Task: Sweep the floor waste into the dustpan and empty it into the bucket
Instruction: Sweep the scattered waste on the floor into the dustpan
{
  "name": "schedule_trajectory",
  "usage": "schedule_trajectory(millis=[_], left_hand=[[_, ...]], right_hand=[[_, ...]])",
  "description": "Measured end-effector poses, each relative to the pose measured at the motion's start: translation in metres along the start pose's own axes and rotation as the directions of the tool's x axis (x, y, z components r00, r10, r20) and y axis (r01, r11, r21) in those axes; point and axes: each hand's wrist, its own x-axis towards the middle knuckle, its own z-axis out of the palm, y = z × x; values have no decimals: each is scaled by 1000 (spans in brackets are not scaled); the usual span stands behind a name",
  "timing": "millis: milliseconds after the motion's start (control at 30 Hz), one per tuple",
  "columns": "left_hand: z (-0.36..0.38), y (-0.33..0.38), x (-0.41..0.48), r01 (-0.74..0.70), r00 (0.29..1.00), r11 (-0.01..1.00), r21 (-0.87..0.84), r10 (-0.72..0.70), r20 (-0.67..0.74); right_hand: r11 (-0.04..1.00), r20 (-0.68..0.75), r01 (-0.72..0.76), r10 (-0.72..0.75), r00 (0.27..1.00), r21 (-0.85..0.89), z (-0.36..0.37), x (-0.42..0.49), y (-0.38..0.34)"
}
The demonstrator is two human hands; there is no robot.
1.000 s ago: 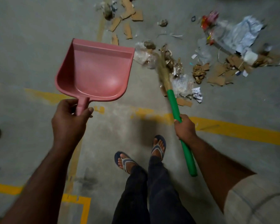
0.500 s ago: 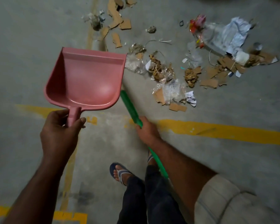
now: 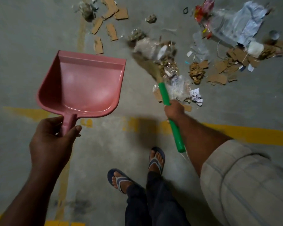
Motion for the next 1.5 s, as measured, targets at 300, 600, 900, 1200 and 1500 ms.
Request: schedule_trajectory(millis=[300,600,900,1200,1500], left_hand=[[14,41,4,-68,997,998,-13,69,30],[-3,103,23,-176,984,984,17,176,17],[-34,107,66,-178,983,984,13,179,-29],[-77,26,160,13,998,1000,25,-12,-62],[-116,-35,283,57,998,992,117,-61,31]], right_hand=[[910,-190,-42,131,973,413,-75,-2,29],[904,-152,-4,77,985,428,-94,-41,0],[975,-7,210,-210,978,75,-46,-85,-84],[748,471,535,-336,816,-392,63,-108,-190],[913,352,235,-111,929,-333,172,-67,-274]])
